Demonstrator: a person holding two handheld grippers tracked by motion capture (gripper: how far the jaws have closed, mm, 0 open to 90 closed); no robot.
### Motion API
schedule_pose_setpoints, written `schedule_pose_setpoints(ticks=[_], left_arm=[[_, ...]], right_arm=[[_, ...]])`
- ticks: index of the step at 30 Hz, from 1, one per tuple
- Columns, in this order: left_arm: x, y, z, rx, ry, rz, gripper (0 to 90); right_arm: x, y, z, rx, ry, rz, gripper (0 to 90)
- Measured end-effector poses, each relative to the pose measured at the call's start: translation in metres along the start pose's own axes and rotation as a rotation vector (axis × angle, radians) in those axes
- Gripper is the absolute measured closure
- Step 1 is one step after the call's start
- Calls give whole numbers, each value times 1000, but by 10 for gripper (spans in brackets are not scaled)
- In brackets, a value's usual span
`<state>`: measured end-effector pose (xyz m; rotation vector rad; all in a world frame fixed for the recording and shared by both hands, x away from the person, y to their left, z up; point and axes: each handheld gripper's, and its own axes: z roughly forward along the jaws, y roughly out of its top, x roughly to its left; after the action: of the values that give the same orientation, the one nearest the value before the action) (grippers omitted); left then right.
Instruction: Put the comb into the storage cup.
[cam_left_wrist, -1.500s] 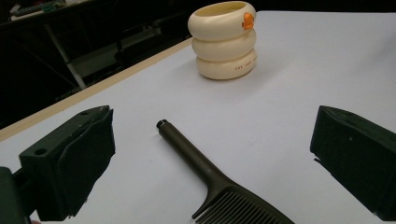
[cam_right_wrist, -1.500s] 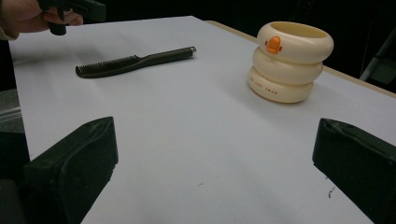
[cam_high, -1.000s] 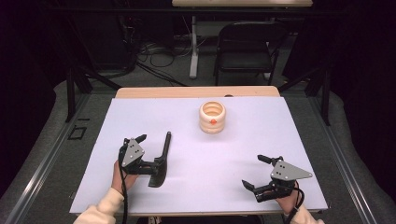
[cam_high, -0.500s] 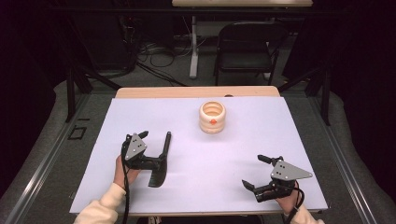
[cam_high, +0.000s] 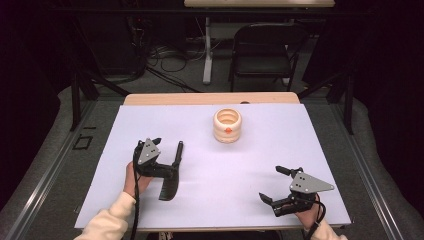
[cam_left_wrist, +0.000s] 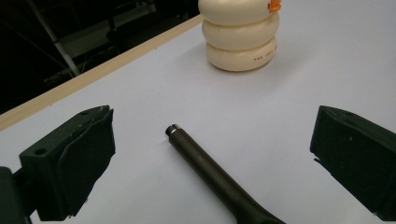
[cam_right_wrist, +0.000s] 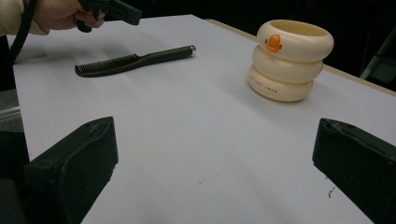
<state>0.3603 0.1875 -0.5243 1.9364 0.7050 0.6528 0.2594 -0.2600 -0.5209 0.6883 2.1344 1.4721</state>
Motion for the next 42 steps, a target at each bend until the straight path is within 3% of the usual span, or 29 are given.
schedule_pose_setpoints(ticks=[7,31,35,38,42], left_arm=[[6,3,8,2,-5,-11,0],[19,14,41,109,-13,-15,0],[18,13,47,117,2,9,57],[20,16,52,133,-10,10,152],[21,18,58,150,-18,12,176]], right_arm=[[0,0,0,-1,-1,1,0],[0,0,0,5,0,2,0],[-1,0,0,4,-1,-2,0],[0,0,0,5,0,1,0],[0,0,0,6,2,1,0]])
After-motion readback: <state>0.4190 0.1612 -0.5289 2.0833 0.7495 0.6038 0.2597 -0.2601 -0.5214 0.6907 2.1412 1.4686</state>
